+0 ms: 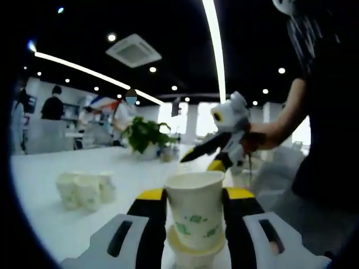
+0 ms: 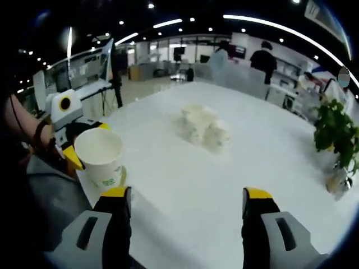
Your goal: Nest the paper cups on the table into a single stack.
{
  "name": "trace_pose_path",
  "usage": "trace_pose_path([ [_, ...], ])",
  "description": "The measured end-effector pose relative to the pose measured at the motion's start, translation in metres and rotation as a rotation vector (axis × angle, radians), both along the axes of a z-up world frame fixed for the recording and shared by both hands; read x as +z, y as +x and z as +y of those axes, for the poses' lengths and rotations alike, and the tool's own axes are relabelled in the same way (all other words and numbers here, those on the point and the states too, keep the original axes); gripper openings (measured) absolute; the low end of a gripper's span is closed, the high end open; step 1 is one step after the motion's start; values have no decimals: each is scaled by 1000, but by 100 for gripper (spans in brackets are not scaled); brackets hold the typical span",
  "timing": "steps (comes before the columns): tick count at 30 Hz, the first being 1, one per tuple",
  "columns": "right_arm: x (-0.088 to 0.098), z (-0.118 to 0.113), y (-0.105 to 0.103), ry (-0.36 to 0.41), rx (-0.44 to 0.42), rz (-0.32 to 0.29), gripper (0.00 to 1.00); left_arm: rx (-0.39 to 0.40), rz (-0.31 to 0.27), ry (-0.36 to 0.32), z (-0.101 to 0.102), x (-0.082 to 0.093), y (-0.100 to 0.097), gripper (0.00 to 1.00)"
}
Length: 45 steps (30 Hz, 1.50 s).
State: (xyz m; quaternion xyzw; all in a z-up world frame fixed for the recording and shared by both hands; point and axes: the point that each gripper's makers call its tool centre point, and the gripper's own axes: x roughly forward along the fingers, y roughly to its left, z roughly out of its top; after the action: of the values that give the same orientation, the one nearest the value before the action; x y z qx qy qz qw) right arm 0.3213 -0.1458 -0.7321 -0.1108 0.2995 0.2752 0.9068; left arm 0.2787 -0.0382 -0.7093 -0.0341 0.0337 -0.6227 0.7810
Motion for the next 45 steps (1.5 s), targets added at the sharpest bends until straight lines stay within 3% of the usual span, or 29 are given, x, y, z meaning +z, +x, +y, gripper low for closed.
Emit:
trace_pose_path([
  [3, 0, -1, 1, -1, -5, 0, 79, -2, -15, 39, 1, -9, -2, 39],
  [8, 0, 2, 1, -2, 1, 0, 79, 18, 30, 37, 4, -21, -1, 40],
  [22, -1, 3, 3, 0, 8, 7, 79, 14, 55, 125, 8, -44, -8, 42],
  [24, -1, 4, 3, 0, 10, 8, 79, 12, 72, 104, 8, -42, -9, 43],
  [29, -2, 5, 2, 0, 17, 12, 78, 52, 125, 119, 12, -47, -3, 55],
  [34, -1, 6, 3, 5, 19, 9, 79, 55, 149, 127, 14, -50, -5, 60],
  [45, -4, 4, 1, 14, 12, 15, 79, 54, 156, 120, 12, -45, -9, 59],
])
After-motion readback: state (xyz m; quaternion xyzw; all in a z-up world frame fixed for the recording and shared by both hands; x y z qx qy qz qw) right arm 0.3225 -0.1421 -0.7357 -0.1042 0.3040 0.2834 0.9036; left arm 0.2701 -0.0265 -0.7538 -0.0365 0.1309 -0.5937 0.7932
